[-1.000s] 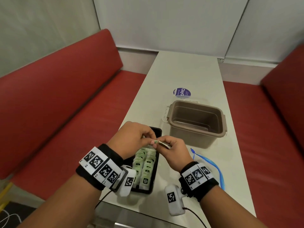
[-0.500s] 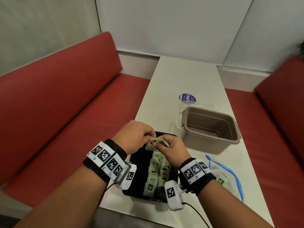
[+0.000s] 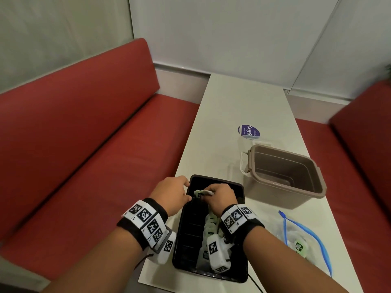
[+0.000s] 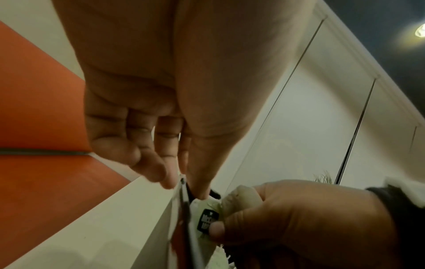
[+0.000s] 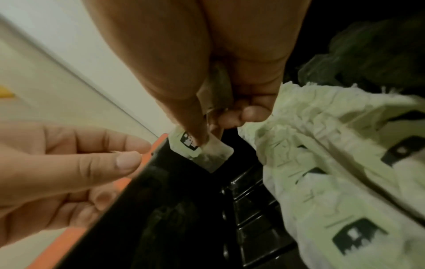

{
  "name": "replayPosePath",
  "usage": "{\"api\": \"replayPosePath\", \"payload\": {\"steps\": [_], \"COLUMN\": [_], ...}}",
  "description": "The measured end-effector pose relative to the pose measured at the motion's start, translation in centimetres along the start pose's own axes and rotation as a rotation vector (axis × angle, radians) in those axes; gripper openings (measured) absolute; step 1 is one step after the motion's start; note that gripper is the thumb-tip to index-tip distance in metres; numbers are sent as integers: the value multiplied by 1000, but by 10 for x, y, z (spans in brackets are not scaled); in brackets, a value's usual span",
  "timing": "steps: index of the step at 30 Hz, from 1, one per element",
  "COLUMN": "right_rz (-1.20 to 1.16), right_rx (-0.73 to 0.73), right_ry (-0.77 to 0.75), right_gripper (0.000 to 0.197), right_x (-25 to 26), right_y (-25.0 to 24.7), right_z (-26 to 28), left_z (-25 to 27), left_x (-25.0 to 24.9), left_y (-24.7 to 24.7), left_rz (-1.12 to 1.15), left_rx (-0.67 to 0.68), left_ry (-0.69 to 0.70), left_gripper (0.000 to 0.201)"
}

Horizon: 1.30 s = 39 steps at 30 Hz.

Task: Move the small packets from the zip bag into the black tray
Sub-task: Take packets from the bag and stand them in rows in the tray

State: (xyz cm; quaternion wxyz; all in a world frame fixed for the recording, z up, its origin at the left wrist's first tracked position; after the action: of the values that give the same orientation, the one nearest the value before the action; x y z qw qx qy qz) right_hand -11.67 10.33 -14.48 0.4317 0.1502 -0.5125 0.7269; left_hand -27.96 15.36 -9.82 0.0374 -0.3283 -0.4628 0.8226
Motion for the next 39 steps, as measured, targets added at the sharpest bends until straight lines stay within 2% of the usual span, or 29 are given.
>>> {"api": "replayPosePath", "payload": {"steps": [3, 6, 15, 22, 27, 30, 33, 35, 37, 39], "right_rz": [55, 143, 313, 316, 302, 197, -101, -310, -354, -370], "right_rx": [27, 72, 101, 29, -22, 41, 144, 165, 169, 190], "right_ry": [86, 153, 306, 327, 237, 137, -13, -64, -107, -150], "right_gripper": [21, 5, 14, 17, 30, 39, 31, 27, 20, 17], "right_x": [1, 2, -5, -6, 1, 4, 13, 18, 22, 23], "right_y": [4, 8, 8, 7, -7, -12, -17, -19, -20, -16], "right_z": [-10, -16, -26, -28, -9, -1, 9, 16, 18, 18], "left_z": [-6, -9, -12, -9, -8, -7, -2, 1, 3, 3], "left_x": [9, 13, 15, 15, 16, 15, 4, -10, -22, -30], "left_y": [9, 15, 19, 19, 19, 12, -8, -18, -24, -26], "left_rz": [39, 87, 111, 99, 85, 40, 101, 195, 225, 172], "left_rx": [48, 85, 94, 85, 84, 17, -139, -172, -156, -153], "left_ry": [-41, -55, -44, -51, -56, -47, 31, 123, 191, 209], "left_gripper": [39, 40, 38, 37, 36, 38, 26, 25, 33, 31]}}
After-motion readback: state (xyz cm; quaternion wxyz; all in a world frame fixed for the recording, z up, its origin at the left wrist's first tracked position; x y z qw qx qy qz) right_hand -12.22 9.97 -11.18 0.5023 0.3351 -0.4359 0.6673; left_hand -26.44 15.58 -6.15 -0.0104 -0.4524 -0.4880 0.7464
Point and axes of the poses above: each hand's wrist, its own z-axis away from the middle knuckle, its own y-axis out of the palm, x = y × z, the point moved 6 cm from there along -z, towards the middle knuckle, and after that the axes turned 13 degrees about x, right-handed, at the moved point
